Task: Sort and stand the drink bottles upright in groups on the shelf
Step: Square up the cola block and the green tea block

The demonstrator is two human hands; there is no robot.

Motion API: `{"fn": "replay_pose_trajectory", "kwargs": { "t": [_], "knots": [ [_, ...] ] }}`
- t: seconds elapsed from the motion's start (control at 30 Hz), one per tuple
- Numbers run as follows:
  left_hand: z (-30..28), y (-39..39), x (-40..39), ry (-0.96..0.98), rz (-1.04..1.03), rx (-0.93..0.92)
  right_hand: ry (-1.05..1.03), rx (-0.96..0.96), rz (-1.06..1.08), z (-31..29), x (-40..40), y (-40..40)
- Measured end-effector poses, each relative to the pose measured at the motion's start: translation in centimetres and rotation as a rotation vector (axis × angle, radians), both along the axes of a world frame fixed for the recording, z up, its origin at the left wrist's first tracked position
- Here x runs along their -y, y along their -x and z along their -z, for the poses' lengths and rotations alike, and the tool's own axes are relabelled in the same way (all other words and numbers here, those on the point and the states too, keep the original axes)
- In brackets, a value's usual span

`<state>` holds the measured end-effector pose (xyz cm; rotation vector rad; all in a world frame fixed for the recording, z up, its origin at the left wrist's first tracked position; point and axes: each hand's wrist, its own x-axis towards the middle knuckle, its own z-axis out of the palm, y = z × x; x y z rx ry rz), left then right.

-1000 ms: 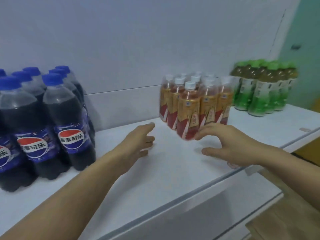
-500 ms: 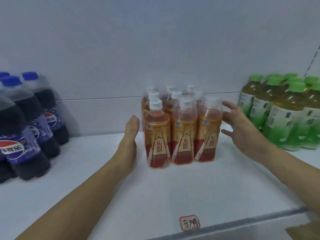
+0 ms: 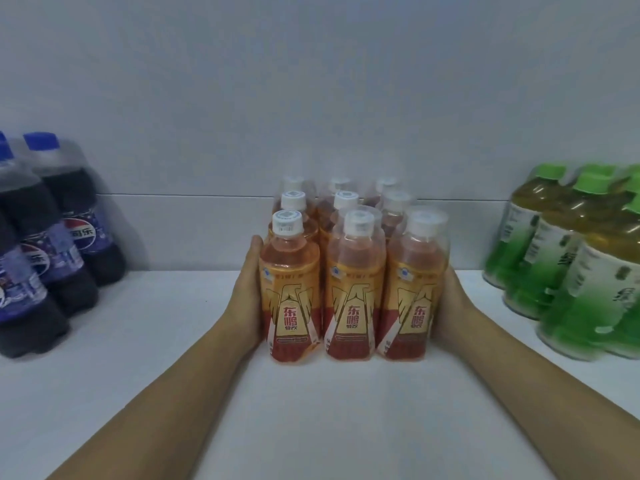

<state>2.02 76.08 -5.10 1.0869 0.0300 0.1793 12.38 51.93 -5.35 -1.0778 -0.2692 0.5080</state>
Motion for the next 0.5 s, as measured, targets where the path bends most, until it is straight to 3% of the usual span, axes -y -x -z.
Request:
{"fn": "replay_pose_trajectory", "kwargs": {
  "t": [0.5],
  "knots": [
    [0.48, -0.40, -0.09, 0.030, 0.020, 0.039, -0.096, 0.004, -0.035, 0.76, -0.47, -0.42]
  ]
}}
